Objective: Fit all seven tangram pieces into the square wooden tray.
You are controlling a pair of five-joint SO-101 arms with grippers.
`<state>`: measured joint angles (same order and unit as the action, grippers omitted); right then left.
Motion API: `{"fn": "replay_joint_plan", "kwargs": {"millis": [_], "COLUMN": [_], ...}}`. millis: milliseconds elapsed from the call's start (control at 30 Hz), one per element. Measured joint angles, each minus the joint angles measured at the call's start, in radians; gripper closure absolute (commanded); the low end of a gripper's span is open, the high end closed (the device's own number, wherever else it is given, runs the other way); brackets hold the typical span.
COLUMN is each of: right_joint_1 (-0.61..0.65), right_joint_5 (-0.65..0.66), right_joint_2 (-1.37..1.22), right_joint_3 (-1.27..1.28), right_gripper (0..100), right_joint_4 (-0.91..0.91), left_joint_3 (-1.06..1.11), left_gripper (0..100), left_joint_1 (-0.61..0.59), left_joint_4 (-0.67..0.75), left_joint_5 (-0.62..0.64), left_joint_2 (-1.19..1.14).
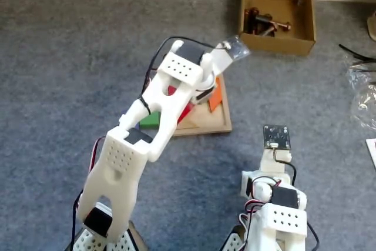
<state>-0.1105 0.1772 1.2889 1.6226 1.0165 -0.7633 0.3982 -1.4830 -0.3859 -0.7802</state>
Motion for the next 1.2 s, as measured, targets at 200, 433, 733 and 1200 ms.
{"fn": "replay_joint_plan", "kwargs": {"millis": [200,433,733,1200], "right_joint_1": [0.000,0.000,0.000,0.000], "right_joint_5": [0.000,0.000,0.000,0.000], "right_joint_2": [0.000,0.000,0.000,0.000], "right_joint_3": [0.000,0.000,0.000,0.000], "right_gripper": [99.3,99.3,99.3,99.3], "right_joint_4": [0.000,0.000,0.000,0.000], "left_joint_3": [0.000,0.000,-0.041,-0.043], "left_gripper": [86,86,82,67], "left_joint_1": [-0.018,-0.014,-0.015,-0.012], "left_joint_4": [0.048,0.098,0.098,0.098], "left_joint_5": [0.140,0.338,0.391,0.470], "left_joint_2": [0.000,0.000,-0.002,-0.023]}}
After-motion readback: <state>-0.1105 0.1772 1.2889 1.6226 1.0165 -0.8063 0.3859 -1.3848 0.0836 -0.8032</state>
